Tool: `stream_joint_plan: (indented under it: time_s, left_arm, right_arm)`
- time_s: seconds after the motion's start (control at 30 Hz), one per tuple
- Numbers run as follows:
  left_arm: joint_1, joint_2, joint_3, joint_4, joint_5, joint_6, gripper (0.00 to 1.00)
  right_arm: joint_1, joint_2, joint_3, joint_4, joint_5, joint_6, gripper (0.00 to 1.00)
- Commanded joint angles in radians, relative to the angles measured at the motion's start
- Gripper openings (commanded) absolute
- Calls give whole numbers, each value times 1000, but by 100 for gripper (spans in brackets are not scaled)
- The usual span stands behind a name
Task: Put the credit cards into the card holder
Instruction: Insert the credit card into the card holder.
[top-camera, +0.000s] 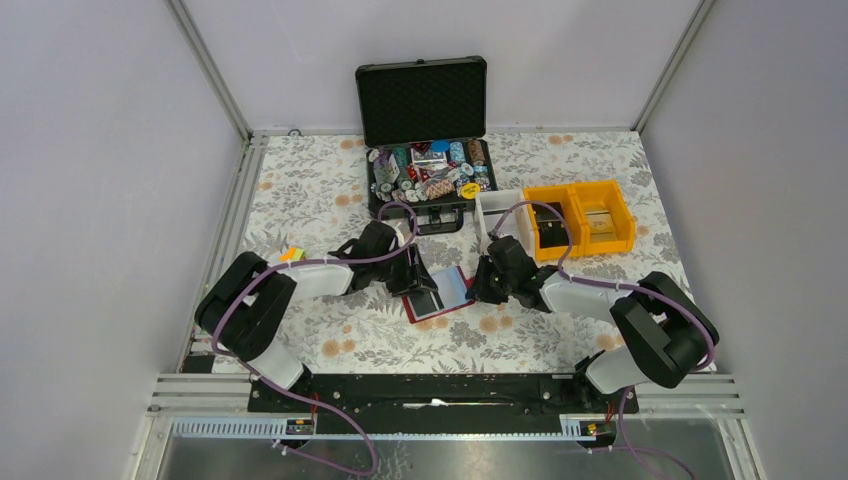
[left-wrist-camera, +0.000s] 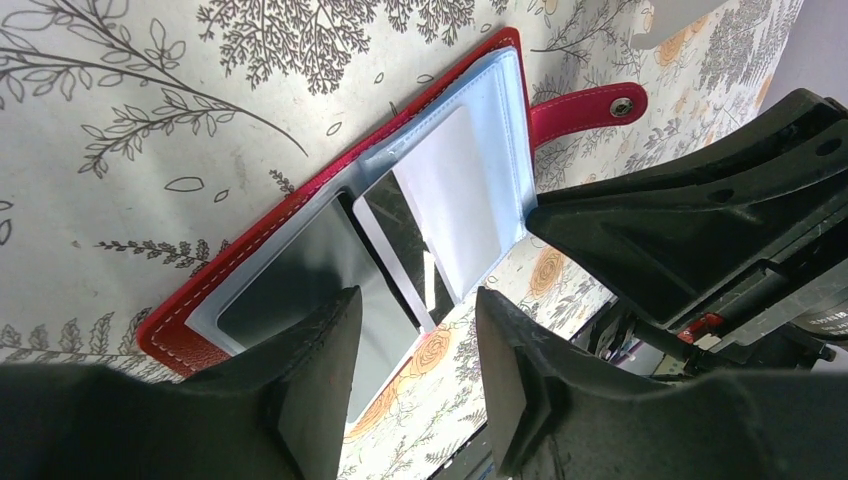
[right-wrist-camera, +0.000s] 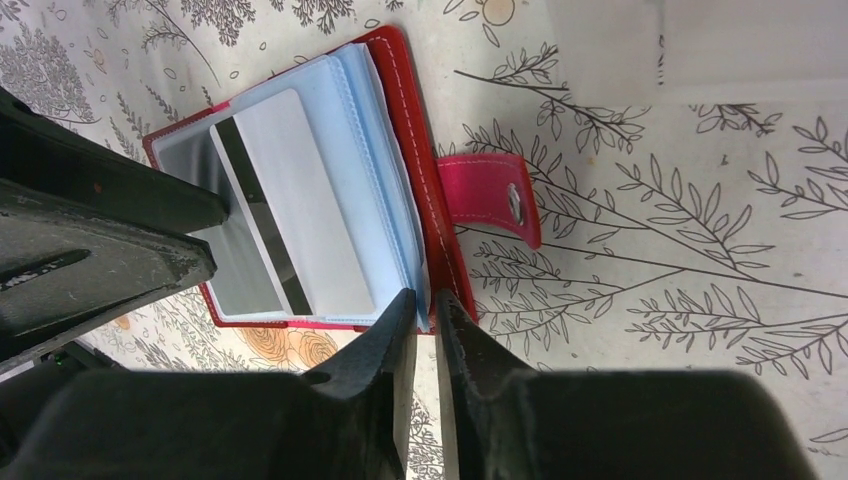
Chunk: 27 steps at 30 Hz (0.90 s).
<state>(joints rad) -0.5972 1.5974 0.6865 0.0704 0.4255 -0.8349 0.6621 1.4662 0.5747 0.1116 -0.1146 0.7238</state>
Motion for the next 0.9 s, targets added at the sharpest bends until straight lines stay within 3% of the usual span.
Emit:
stream_joint_plan:
  time_s: [0.0,0.17,0.47,0.87]
  left_arm:
    - [2,-20,10,-53,-59,30,49]
    - [-9,-15,6,-10,-32,3,45]
    - [-26,28,8,52,-6,-27,37]
    - [-52,75,45,89,13,-48,29]
  right_arm:
    - [4,-25,4,-72,57,-27,22]
    - [3,-22,2,-73,53,-24,24]
    - [3,-9,-1,-53,29,-20,0]
    - [3,9,-6,-32,4,-16,0]
